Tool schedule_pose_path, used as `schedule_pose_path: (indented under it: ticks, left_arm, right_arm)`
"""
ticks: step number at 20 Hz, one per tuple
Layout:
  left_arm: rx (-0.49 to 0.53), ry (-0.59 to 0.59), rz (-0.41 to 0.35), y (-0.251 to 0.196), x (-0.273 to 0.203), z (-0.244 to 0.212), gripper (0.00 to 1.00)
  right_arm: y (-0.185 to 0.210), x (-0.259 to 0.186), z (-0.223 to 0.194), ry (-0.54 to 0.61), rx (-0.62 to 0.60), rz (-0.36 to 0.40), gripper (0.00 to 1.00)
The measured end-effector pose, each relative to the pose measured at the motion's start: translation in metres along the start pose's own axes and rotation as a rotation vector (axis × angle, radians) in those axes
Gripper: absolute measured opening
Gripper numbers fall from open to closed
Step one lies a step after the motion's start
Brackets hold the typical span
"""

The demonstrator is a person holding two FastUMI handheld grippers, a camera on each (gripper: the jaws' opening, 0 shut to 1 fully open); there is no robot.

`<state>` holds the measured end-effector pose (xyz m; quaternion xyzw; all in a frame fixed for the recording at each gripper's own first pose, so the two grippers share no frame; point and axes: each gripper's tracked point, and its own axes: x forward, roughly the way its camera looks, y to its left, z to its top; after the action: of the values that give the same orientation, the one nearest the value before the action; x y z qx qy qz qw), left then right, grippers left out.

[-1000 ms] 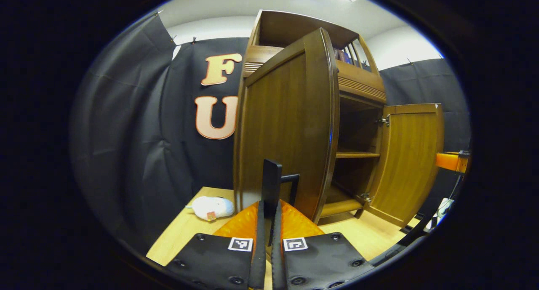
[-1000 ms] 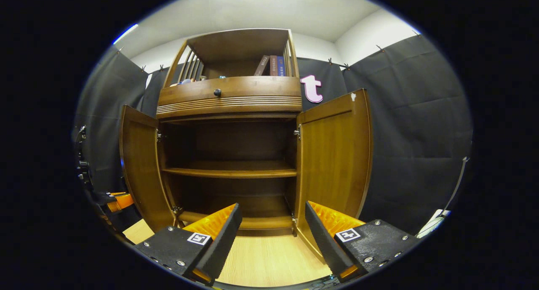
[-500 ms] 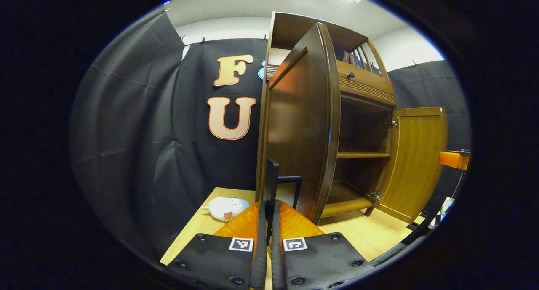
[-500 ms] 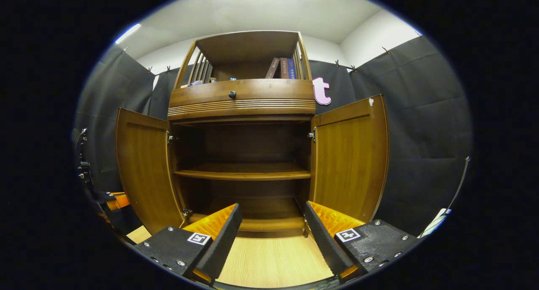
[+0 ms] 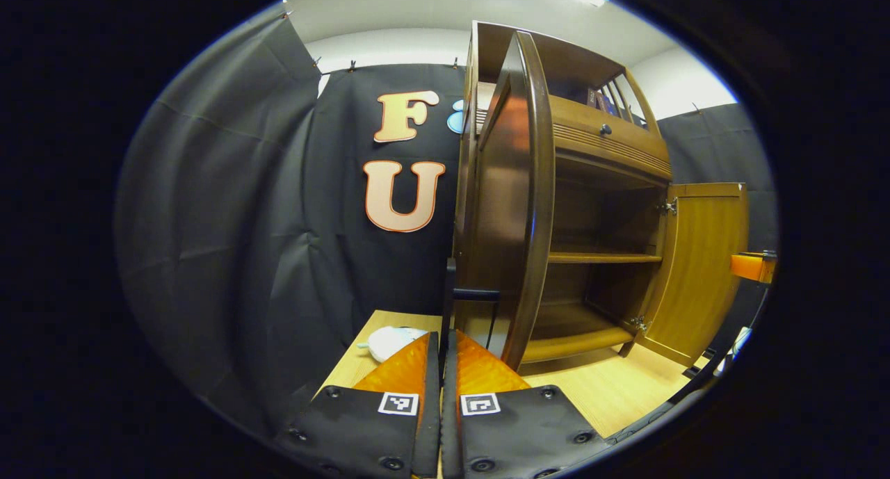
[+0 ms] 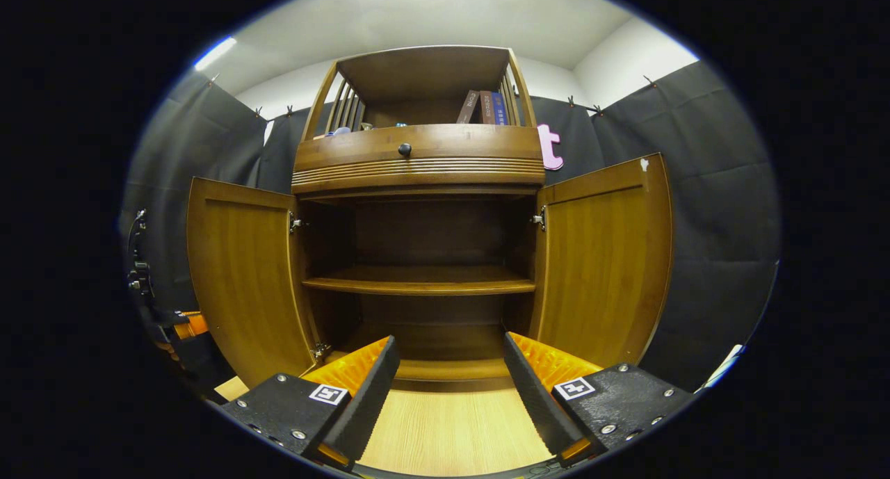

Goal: Open the right door of the double-door shoe cabinet with the right hand, and open the left door with the left hand.

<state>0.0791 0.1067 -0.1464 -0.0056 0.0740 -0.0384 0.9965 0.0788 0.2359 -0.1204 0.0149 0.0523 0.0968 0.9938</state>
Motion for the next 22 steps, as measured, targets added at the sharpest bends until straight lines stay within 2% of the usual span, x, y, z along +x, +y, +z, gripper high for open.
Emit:
schedule_pose_path:
  ticks: [3,8,11,18,21,22]
  left_arm:
    - [0.023,-0.005,0.010,0.011,-0.002,0.002,0.08]
    - [-0.022,-0.005,0.009,0.019,-0.007,0.000,0.10]
    - [-0.009,-0.001,0.015,0.020,-0.014,-0.001,0.11]
    - [0.002,-0.009,0.106,0.032,-0.049,0.022,0.08]
    - [-0.012,-0.024,0.141,0.031,-0.069,0.047,0.08]
    - [-0.017,-0.034,0.152,0.029,-0.074,0.056,0.15]
  right_arm:
    - [0.005,0.003,-0.002,0.009,-0.005,0.011,0.92]
    - [0.011,0.005,-0.004,0.019,0.002,0.020,0.92]
    - [0.012,0.005,-0.003,0.018,0.003,0.023,0.92]
    - [0.004,0.000,-0.001,0.030,0.009,0.023,0.92]
    - [-0.010,-0.004,0.005,0.033,0.001,0.012,0.92]
    - [-0.017,-0.005,0.008,0.033,-0.005,0.005,0.92]
